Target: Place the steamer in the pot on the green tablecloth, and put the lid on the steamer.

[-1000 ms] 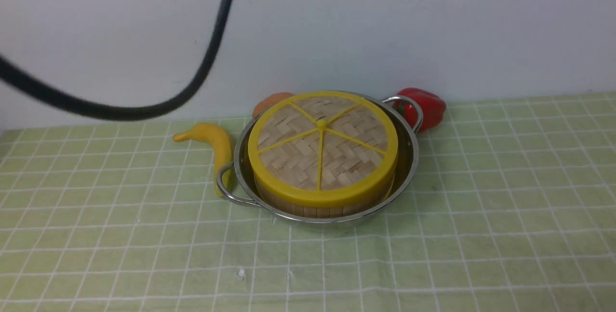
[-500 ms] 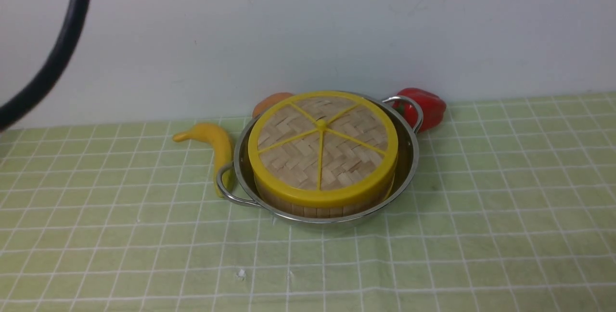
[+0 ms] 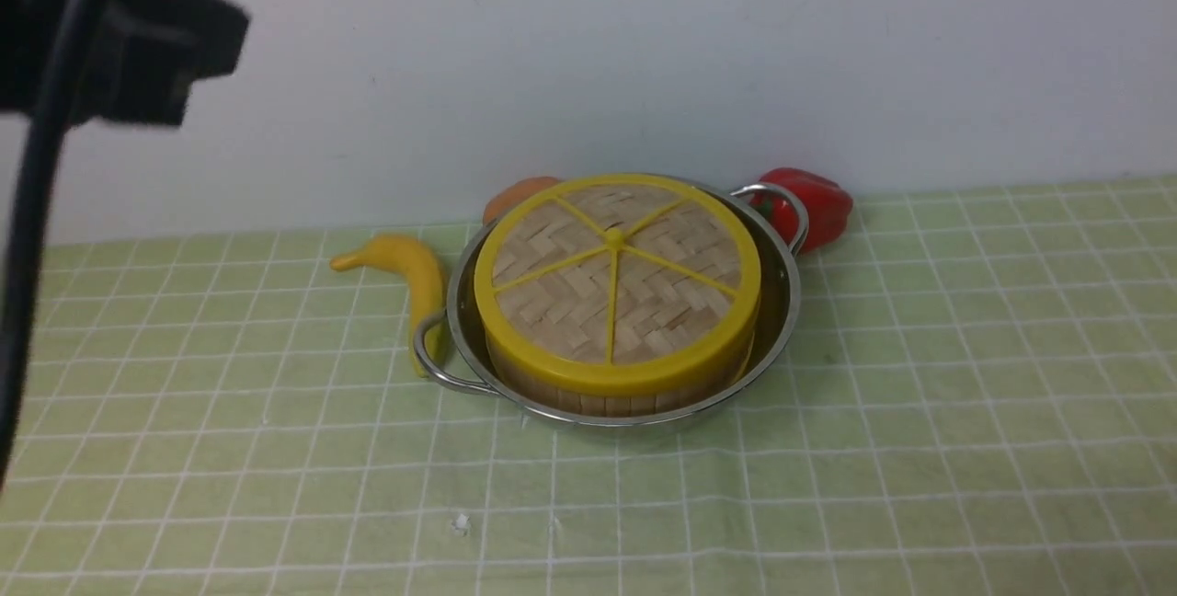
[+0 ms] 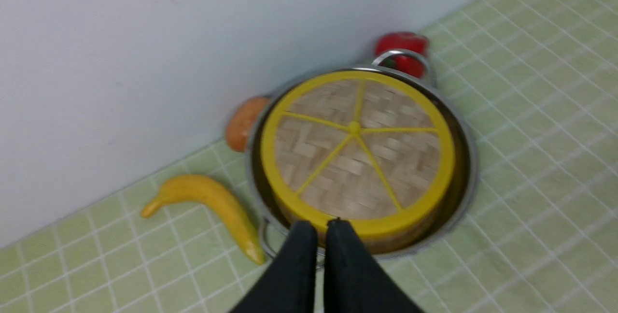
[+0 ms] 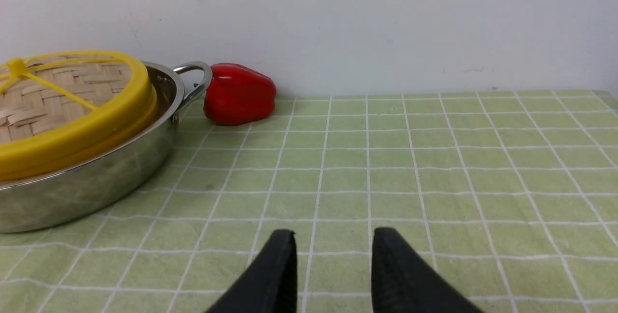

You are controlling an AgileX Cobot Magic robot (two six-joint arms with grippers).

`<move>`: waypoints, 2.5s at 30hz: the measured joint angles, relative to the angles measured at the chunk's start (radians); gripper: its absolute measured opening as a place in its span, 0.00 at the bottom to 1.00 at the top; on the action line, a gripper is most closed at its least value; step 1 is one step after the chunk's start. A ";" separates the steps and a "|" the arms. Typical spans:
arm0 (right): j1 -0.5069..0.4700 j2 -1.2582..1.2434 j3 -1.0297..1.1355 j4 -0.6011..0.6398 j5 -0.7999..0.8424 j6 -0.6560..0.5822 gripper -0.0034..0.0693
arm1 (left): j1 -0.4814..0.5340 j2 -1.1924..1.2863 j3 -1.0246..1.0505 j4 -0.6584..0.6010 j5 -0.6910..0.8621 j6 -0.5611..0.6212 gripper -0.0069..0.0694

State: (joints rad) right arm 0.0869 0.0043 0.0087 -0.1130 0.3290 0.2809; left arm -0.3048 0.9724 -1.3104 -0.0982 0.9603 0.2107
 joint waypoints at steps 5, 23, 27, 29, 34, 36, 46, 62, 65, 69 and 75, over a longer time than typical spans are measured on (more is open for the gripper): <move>0.000 0.000 0.000 0.000 0.000 0.000 0.38 | 0.178 -0.361 0.516 -0.008 -0.361 0.000 0.14; 0.000 0.000 0.000 0.000 0.000 0.000 0.38 | 0.438 -0.966 1.251 0.001 -0.539 0.007 0.17; 0.000 0.000 0.000 0.000 0.000 0.000 0.38 | 0.438 -0.969 1.300 0.001 -0.545 0.007 0.18; 0.000 0.000 0.000 0.000 0.000 0.000 0.38 | 0.438 -0.970 1.313 0.001 -0.548 0.007 0.18; 0.000 0.000 0.000 0.000 0.000 0.000 0.38 | 0.438 -0.971 1.317 0.001 -0.569 0.009 0.19; 0.000 0.000 0.000 0.000 0.000 0.000 0.38 | 0.438 -0.971 1.317 0.001 -0.569 0.009 0.19; 0.000 0.000 0.000 0.000 0.000 0.000 0.38 | 0.438 -0.971 1.317 0.001 -0.569 0.009 0.21; 0.000 0.000 0.000 0.000 0.000 0.000 0.38 | 0.438 -0.971 1.317 0.001 -0.569 0.010 0.25; 0.000 0.000 0.000 0.000 0.000 0.000 0.38 | 0.438 -0.971 1.317 0.001 -0.569 0.010 0.26; 0.000 0.000 0.000 0.000 0.000 0.000 0.38 | 0.438 -0.971 1.317 0.001 -0.569 0.010 0.26; 0.000 0.000 0.000 0.000 0.000 0.000 0.38 | 0.438 -0.971 1.317 0.001 -0.569 0.010 0.27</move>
State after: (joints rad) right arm 0.0869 0.0043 0.0087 -0.1130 0.3293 0.2809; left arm 0.1337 0.0010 0.0070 -0.0970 0.3914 0.2206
